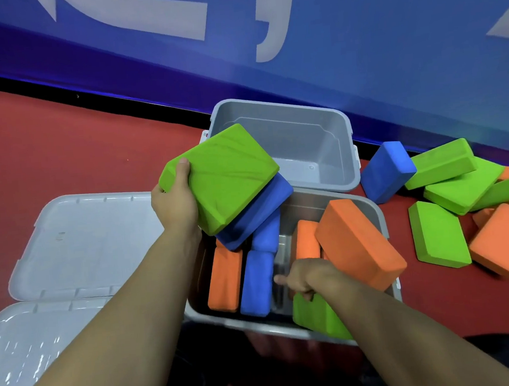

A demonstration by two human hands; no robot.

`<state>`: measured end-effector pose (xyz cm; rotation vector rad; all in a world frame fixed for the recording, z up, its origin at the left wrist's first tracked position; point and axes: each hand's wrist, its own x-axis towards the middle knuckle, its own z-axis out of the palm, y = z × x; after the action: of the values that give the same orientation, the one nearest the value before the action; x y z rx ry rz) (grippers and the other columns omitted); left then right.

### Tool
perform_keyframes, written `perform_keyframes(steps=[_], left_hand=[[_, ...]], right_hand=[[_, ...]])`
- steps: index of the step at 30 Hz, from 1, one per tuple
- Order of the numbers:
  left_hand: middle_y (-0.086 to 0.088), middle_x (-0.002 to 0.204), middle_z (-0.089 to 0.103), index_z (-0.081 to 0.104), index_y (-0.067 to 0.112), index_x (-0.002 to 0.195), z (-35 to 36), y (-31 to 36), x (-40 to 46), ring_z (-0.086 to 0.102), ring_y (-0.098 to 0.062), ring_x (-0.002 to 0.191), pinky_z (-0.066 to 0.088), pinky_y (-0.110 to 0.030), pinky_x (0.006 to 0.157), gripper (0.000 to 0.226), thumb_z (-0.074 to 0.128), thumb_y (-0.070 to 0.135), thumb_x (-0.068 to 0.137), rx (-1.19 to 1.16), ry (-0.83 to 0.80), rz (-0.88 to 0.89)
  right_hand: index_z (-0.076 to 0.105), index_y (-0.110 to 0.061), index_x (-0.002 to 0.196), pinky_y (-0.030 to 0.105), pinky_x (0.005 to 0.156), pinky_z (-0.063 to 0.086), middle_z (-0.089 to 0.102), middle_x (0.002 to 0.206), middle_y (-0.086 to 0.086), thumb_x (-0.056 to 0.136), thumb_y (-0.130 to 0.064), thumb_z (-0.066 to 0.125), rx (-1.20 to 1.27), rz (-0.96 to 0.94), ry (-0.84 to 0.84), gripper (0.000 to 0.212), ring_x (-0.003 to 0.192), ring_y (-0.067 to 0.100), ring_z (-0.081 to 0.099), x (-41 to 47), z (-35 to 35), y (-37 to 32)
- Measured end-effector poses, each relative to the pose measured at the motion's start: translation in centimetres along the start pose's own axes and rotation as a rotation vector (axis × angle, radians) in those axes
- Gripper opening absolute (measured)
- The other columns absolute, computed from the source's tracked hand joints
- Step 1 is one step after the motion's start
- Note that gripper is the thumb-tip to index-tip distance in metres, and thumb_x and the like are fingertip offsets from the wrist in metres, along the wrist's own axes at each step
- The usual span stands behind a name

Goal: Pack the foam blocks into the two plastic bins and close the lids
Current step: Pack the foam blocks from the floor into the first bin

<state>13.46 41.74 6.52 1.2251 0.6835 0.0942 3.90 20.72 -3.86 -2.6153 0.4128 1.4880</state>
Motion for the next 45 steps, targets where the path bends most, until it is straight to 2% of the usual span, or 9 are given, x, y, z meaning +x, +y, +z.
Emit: perform_keyframes(steps=[4,7,10,15,18,23,28,33,45], left_hand=[[0.004,0.102,0.075,0.07,0.019,0.104,-0.1,-0.1,0.2,0.072,-0.016,0.095,0.059,-0.048,0.091,0.048,0.082,0.053,0.071,-0.003,0.008,0.007],[0.006,0.099,0.074,0.069,0.021,0.095,0.1,-0.3,0.4,0.072,-0.015,0.094,0.059,-0.046,0.091,0.036,0.08,0.05,0.076,-0.014,0.044,0.032],[0.005,0.101,0.075,0.07,0.021,0.1,0.4,-0.4,0.4,0.072,-0.014,0.094,0.06,-0.045,0.091,0.039,0.08,0.051,0.076,-0.028,0.067,0.038],[0.004,0.103,0.075,0.07,0.018,0.109,0.6,-0.7,0.6,0.072,-0.014,0.093,0.06,-0.045,0.089,0.053,0.08,0.055,0.072,-0.02,0.097,0.023],[0.004,0.102,0.075,0.07,0.018,0.105,0.7,-0.8,0.7,0.072,-0.014,0.093,0.06,-0.043,0.089,0.045,0.079,0.052,0.076,-0.028,0.093,0.019],[0.003,0.103,0.075,0.07,0.018,0.105,0.8,-0.8,0.9,0.072,-0.015,0.095,0.06,-0.044,0.09,0.043,0.079,0.05,0.079,-0.026,0.098,0.022],[0.002,0.106,0.073,0.068,0.013,0.112,0.8,-0.6,0.9,0.07,-0.014,0.093,0.06,-0.043,0.089,0.054,0.078,0.054,0.077,-0.031,0.08,0.026],[0.003,0.11,0.073,0.066,0.014,0.118,1.5,-0.4,-0.3,0.069,-0.01,0.091,0.059,-0.039,0.087,0.057,0.078,0.053,0.078,-0.02,0.067,0.019],[0.007,0.109,0.072,0.064,0.016,0.124,1.4,0.2,-2.3,0.07,-0.007,0.097,0.058,-0.029,0.086,0.062,0.082,0.053,0.077,0.03,0.032,0.159]], right_hand=[[0.052,-0.009,0.14,0.039,0.073,0.06,0.068,0.102,0.013,0.092,-0.079,0.027,0.686,0.162,0.076,0.088,0.079,0.03,0.072,1.4,-0.5,-0.5],[0.062,-0.008,0.122,0.044,0.085,0.055,0.069,0.11,0.013,0.09,-0.081,0.029,1.138,0.094,0.342,0.086,0.097,0.034,0.069,3.8,-0.5,-2.6],[0.059,-0.018,0.078,0.036,0.073,0.046,0.061,0.078,-0.001,0.085,-0.08,0.048,1.406,0.001,0.517,0.063,0.081,0.026,0.057,4.5,-0.6,-5.3],[0.059,-0.024,0.079,0.036,0.066,0.049,0.062,0.079,-0.002,0.058,-0.087,0.067,1.556,-0.14,0.356,0.068,0.076,0.02,0.059,5.3,0.3,-9.5],[0.066,-0.01,0.121,0.04,0.09,0.058,0.071,0.103,0.001,0.071,-0.059,0.083,1.71,-0.182,0.214,0.072,0.093,0.016,0.067,6.1,0.0,-11.4],[0.048,-0.016,0.13,0.042,0.074,0.06,0.061,0.12,0.001,0.082,-0.042,0.081,1.937,-0.212,0.031,0.064,0.092,0.018,0.067,4.5,-1.2,-11.1],[0.039,-0.026,0.138,0.04,0.068,0.061,0.06,0.128,-0.009,0.077,-0.035,0.087,1.86,-0.191,0.422,0.078,0.104,0.012,0.065,4.1,-1.0,-4.2],[0.033,-0.024,0.144,0.045,0.102,0.053,0.059,0.134,0.001,0.045,-0.06,0.093,1.607,-0.146,0.698,0.121,0.115,0.018,0.065,3.2,-2.2,2.8],[0.066,-0.022,0.107,0.038,0.091,0.056,0.073,0.105,-0.011,0.062,-0.07,0.083,1.418,-0.136,0.956,0.068,0.099,0.011,0.07,-2.9,-4.9,8.2]])
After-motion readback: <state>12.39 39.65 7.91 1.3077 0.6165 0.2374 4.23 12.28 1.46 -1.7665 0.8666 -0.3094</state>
